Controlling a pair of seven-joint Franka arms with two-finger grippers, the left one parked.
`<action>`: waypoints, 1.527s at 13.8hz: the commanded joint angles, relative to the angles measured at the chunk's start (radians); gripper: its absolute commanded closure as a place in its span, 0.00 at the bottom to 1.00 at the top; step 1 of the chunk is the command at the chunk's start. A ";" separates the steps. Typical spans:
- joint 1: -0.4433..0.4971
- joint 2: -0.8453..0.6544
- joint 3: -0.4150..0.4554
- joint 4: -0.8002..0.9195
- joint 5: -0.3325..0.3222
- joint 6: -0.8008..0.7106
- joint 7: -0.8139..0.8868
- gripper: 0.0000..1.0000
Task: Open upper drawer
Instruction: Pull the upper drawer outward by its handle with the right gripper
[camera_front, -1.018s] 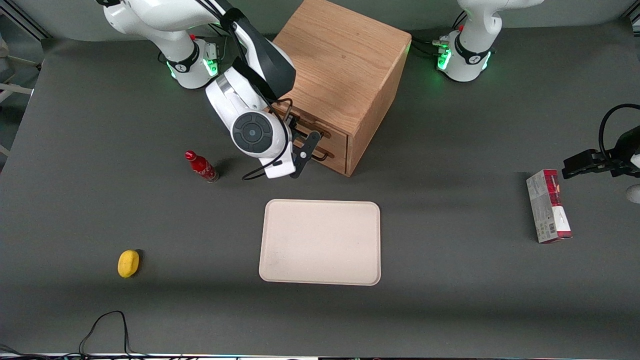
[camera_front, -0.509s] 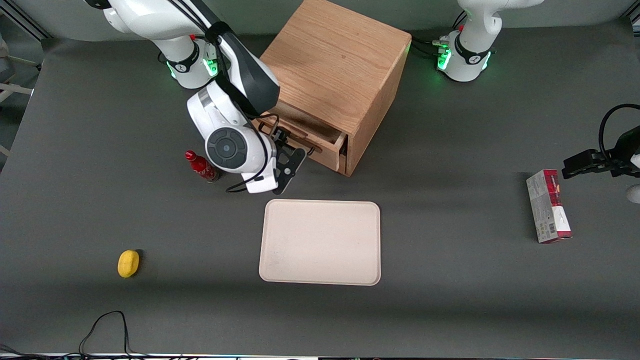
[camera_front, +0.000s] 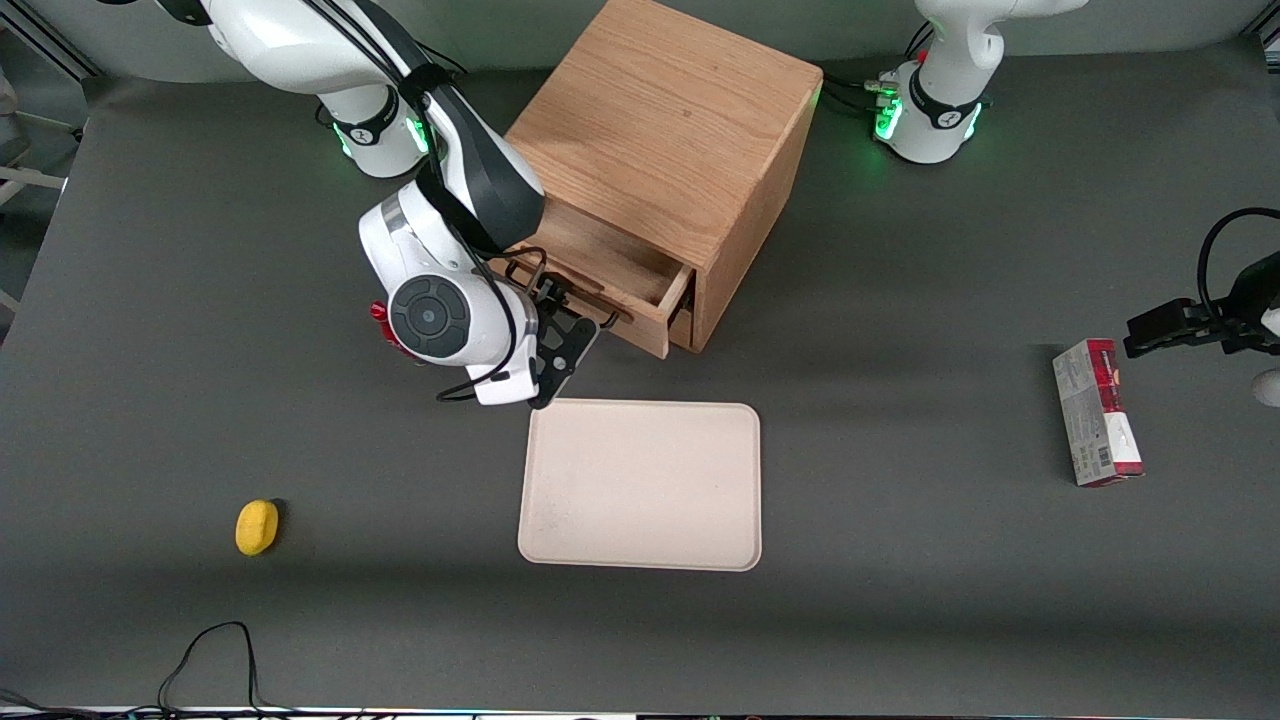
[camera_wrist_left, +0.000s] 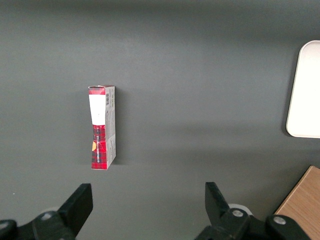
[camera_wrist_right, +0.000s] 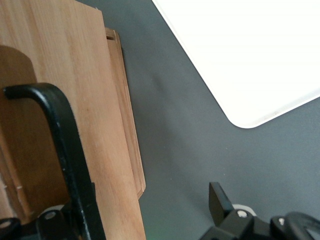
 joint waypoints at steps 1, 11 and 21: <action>-0.023 0.034 -0.003 0.059 0.014 0.001 -0.037 0.00; -0.087 0.076 -0.003 0.135 0.016 0.000 -0.074 0.00; -0.125 0.108 -0.004 0.195 0.013 0.026 -0.069 0.00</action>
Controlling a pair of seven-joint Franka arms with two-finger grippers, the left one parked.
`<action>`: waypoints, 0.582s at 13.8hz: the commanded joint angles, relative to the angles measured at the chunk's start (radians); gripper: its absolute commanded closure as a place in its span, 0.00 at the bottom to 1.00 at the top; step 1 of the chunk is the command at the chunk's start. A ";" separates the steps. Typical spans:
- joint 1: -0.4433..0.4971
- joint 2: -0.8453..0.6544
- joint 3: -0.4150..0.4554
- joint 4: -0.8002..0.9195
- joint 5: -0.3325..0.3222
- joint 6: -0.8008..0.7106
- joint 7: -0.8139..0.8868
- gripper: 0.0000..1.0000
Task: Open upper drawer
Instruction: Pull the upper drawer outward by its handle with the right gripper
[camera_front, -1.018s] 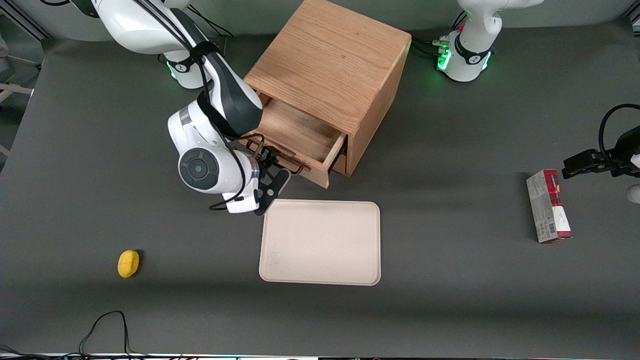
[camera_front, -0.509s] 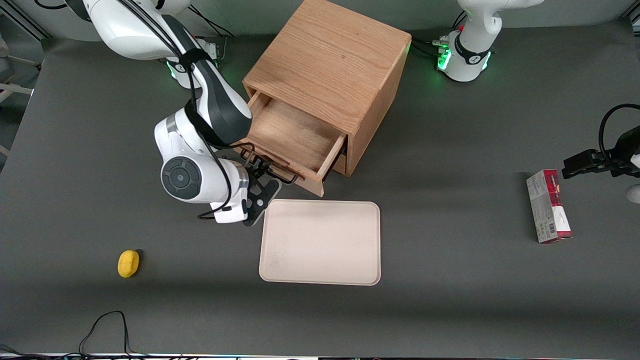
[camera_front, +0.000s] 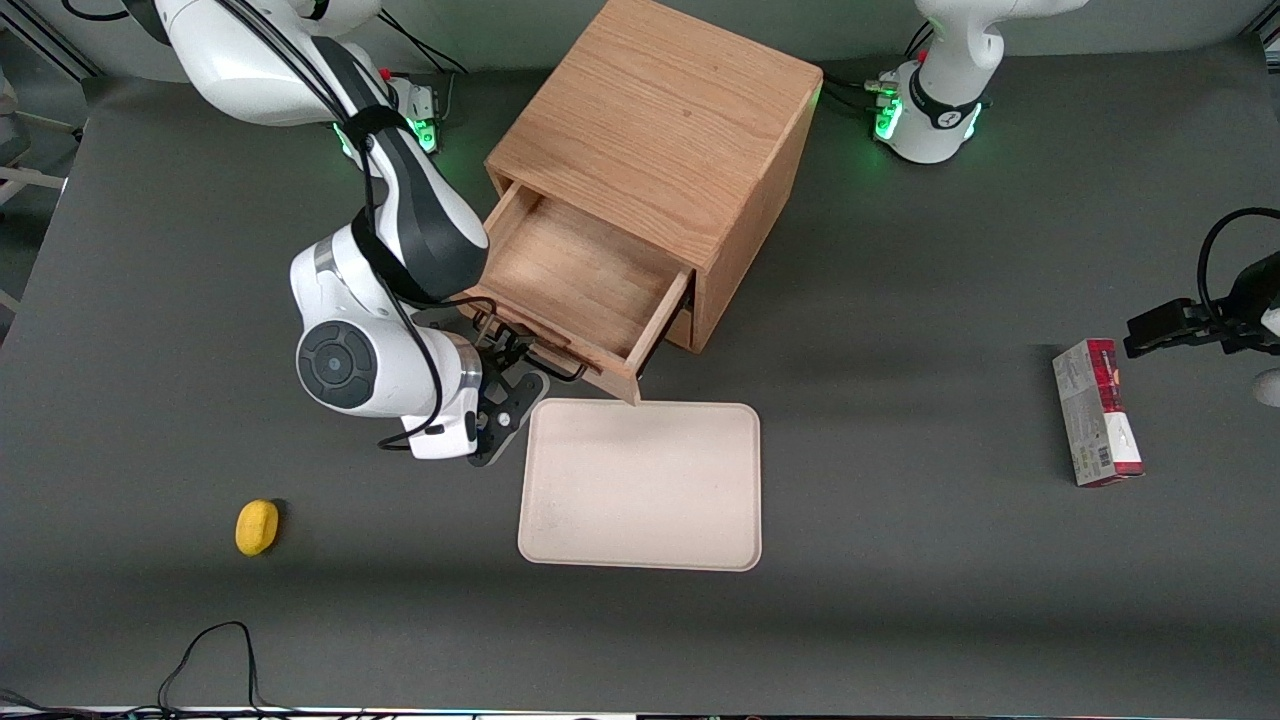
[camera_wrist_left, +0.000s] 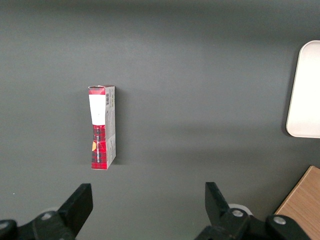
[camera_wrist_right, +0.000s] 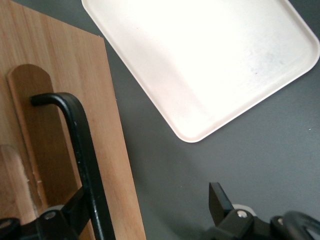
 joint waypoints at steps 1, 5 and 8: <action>-0.025 0.048 0.000 0.074 0.013 -0.005 -0.022 0.00; -0.040 0.074 -0.004 0.107 0.002 -0.002 -0.021 0.00; -0.042 0.083 -0.017 0.114 0.002 0.007 -0.021 0.00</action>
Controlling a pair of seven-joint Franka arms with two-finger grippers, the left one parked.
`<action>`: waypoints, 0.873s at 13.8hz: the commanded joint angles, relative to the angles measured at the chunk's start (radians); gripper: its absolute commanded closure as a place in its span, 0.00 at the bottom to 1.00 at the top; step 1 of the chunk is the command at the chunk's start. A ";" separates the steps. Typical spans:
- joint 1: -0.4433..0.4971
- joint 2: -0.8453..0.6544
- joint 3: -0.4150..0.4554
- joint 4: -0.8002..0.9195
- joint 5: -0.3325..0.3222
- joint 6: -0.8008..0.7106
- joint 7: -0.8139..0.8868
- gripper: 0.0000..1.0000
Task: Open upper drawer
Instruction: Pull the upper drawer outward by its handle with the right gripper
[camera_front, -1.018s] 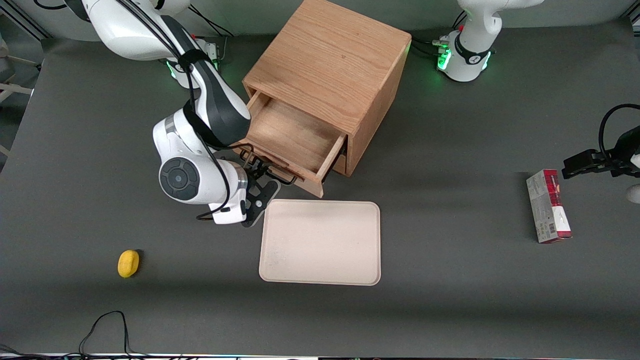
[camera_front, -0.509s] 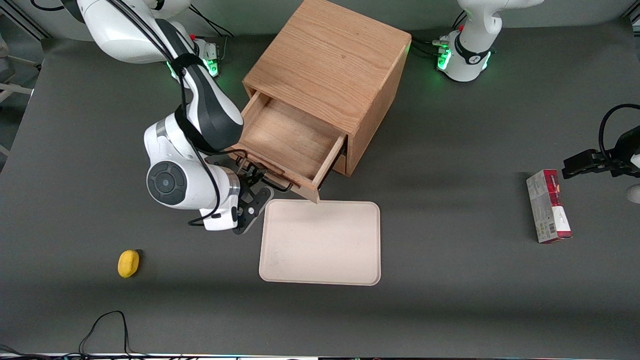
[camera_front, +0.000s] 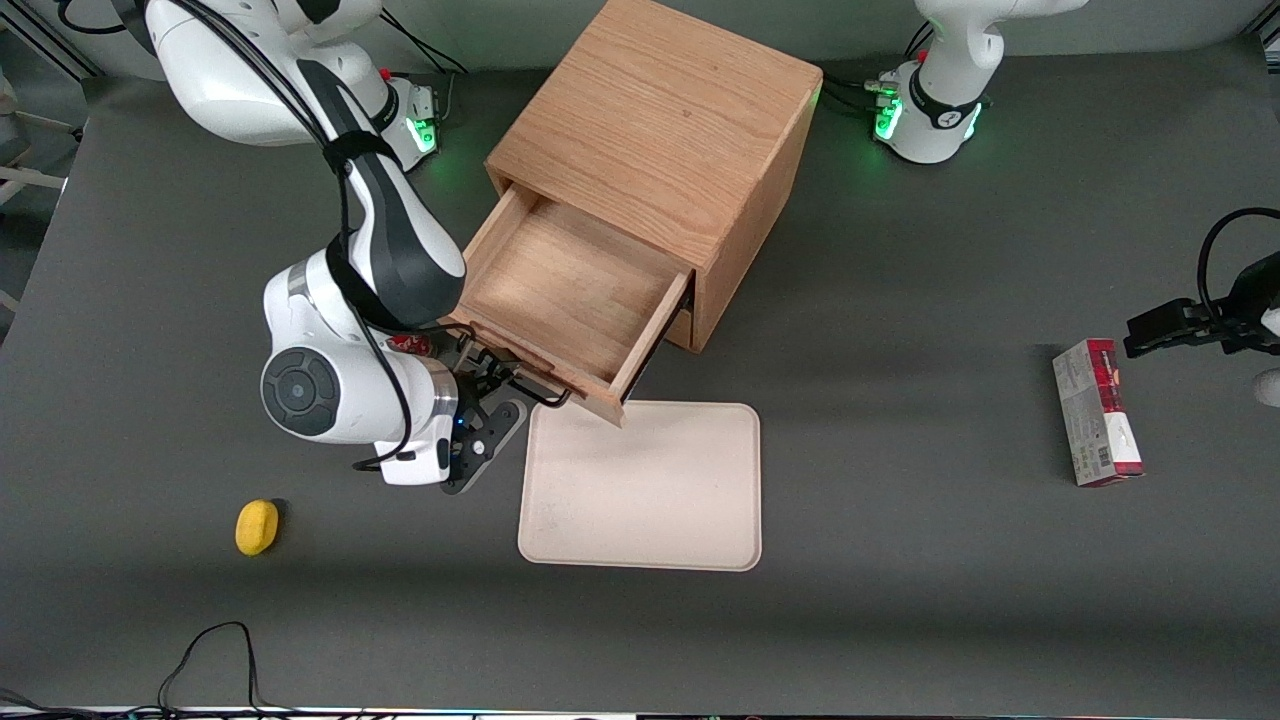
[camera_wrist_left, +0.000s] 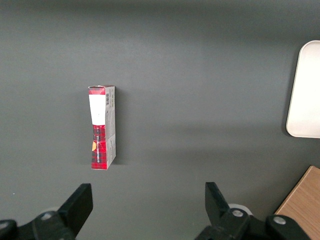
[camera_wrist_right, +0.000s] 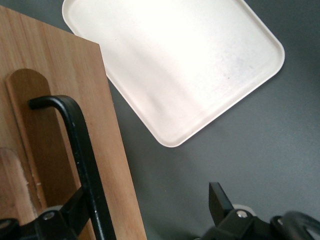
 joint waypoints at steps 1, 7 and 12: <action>-0.003 0.037 -0.017 0.047 0.002 0.017 -0.021 0.00; -0.012 0.054 -0.034 0.084 0.002 0.034 -0.019 0.00; -0.018 0.060 -0.036 0.090 0.002 0.053 -0.016 0.00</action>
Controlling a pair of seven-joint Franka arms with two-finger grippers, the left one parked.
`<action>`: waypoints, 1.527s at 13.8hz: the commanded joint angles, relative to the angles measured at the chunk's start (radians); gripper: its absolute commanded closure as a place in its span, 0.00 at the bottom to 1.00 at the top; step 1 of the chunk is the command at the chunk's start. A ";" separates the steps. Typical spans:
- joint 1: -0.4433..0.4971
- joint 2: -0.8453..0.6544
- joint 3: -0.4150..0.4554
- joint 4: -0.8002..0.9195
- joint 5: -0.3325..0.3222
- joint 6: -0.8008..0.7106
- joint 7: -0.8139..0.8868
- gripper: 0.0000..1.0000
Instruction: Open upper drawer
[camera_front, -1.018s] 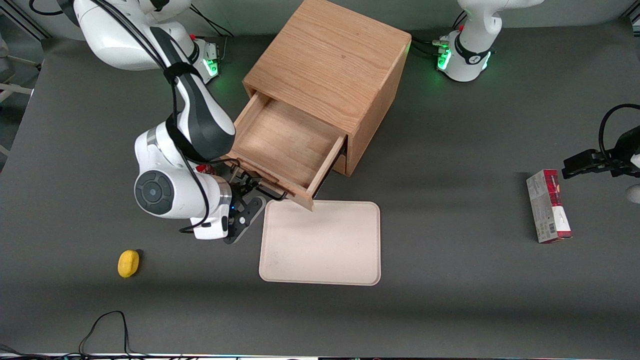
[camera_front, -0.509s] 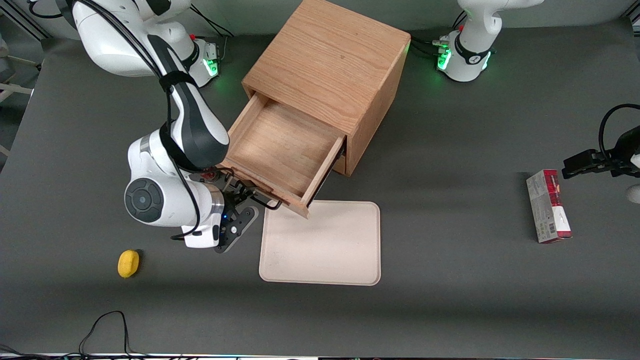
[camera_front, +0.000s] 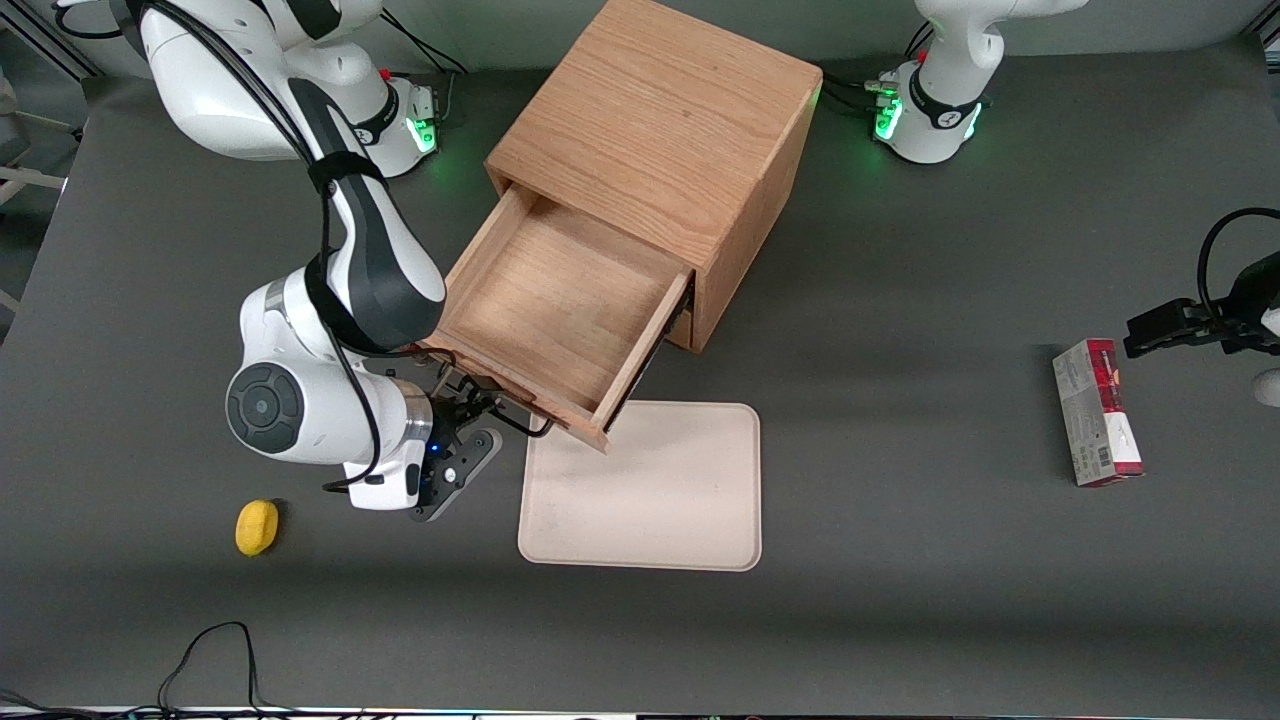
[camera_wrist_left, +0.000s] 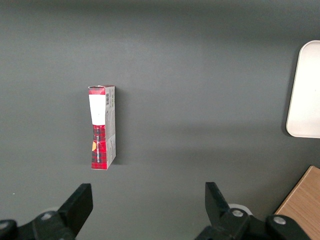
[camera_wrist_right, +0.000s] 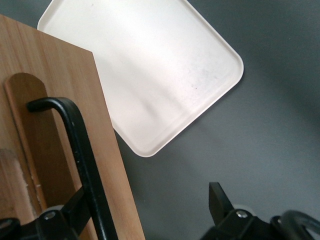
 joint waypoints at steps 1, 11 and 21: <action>-0.014 0.027 -0.001 0.043 0.000 0.018 -0.013 0.00; -0.024 0.028 -0.023 0.058 -0.009 0.055 -0.010 0.00; -0.025 0.007 -0.026 0.092 -0.007 -0.057 -0.011 0.00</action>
